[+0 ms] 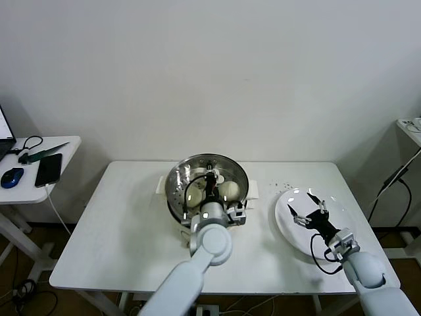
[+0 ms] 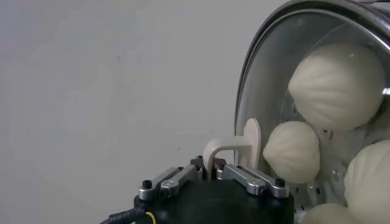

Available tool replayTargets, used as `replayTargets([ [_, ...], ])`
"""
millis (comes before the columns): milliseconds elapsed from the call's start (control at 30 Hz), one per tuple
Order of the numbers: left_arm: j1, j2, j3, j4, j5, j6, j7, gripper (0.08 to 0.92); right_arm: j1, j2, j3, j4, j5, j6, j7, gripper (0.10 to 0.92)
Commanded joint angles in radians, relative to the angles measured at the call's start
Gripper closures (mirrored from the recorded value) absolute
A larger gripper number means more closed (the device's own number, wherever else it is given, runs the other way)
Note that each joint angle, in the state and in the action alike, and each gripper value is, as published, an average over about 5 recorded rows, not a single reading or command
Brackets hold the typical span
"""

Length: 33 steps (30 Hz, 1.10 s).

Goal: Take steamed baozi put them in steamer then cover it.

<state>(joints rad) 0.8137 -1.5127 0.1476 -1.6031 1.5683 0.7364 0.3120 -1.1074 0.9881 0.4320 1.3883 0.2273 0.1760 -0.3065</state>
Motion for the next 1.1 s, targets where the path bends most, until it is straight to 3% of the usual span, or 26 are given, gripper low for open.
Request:
replayTargets([
  [33,-0.001,0.033,0.007,-0.040,-0.038,0.023,0.012,0.812,0.002,-0.001,0.003,0.000,-0.004,-0.003,-0.001,0.203],
  [400,0.054,0.139,0.010,-0.198,-0.105,0.037,0.042,0.510,0.003,-0.002,0.006,0.011,-0.011,-0.053,0.017,0.203],
  [733,0.148,0.240,-0.041,-0.374,-0.180,0.021,0.004,0.225,-0.001,0.001,0.018,0.033,0.037,-0.127,0.049,0.203],
  [833,0.182,0.266,-0.059,-0.424,-0.223,0.009,-0.025,0.185,-0.005,0.002,0.024,0.039,0.036,-0.135,0.050,0.203],
  [1100,0.262,0.315,-0.154,-0.528,-0.381,-0.044,-0.187,0.177,-0.022,0.010,0.040,0.071,0.054,-0.139,0.065,0.203],
])
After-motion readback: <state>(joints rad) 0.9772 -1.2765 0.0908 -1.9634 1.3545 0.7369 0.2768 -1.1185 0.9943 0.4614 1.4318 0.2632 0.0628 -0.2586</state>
